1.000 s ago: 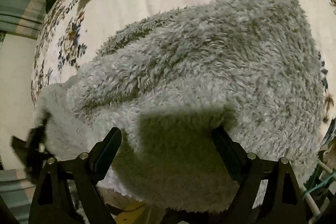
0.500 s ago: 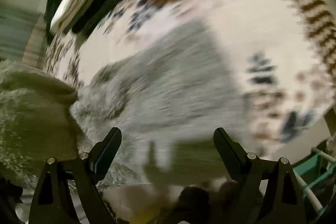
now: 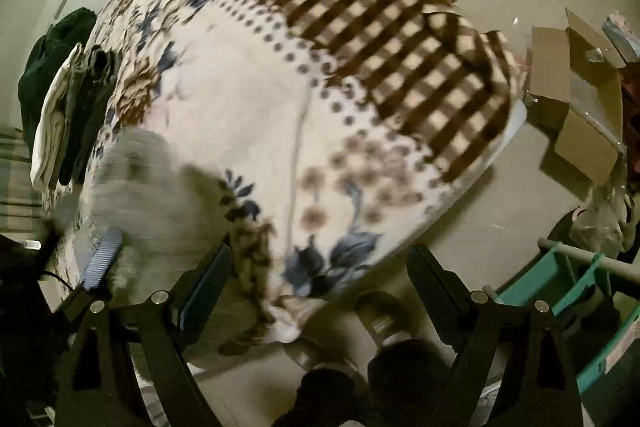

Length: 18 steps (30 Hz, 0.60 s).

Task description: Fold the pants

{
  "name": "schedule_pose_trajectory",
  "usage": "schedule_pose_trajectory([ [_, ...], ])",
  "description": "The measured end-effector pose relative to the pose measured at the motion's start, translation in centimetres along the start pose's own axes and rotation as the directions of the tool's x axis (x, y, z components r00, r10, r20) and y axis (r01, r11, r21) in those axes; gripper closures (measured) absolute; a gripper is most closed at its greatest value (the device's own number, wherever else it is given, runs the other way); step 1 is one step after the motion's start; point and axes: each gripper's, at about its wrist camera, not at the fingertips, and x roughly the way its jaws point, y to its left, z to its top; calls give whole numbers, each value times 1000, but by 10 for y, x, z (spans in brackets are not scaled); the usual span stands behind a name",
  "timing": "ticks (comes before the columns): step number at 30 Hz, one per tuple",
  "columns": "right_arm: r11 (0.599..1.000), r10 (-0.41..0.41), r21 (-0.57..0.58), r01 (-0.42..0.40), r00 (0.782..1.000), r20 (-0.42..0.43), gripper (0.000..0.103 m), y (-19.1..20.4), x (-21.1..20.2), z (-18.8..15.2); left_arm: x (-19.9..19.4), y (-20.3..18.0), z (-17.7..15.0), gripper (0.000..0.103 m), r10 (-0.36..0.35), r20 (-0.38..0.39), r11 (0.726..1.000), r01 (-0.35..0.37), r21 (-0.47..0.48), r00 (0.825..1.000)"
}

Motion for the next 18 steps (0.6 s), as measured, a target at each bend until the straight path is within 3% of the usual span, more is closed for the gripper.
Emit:
schedule_pose_trajectory([
  [1,1000,11,10,-11,1000,-5,12,-6,0,2,-6,-5,-1,4,5,8,1000,-5,10,1000],
  [5,995,101,23,-101,994,-34,12,0,6,8,-50,-4,6,4,13,64,999,-16,40,998],
  [7,983,183,4,-183,982,-55,12,17,10,12,-78,17,13,4,83,111,995,-87,37,990],
  [11,949,298,-65,-308,946,-126,12,62,33,18,-114,74,31,4,291,169,956,-293,-15,942],
  [12,945,308,-63,-322,936,-168,12,71,46,19,-113,93,35,4,346,160,938,-344,-43,924],
  [15,933,359,66,-354,905,-226,12,73,78,18,-91,141,39,4,386,83,921,-378,-98,919],
  [18,906,420,179,-384,870,-259,12,65,102,12,-61,166,38,4,442,22,894,-439,-89,897],
])
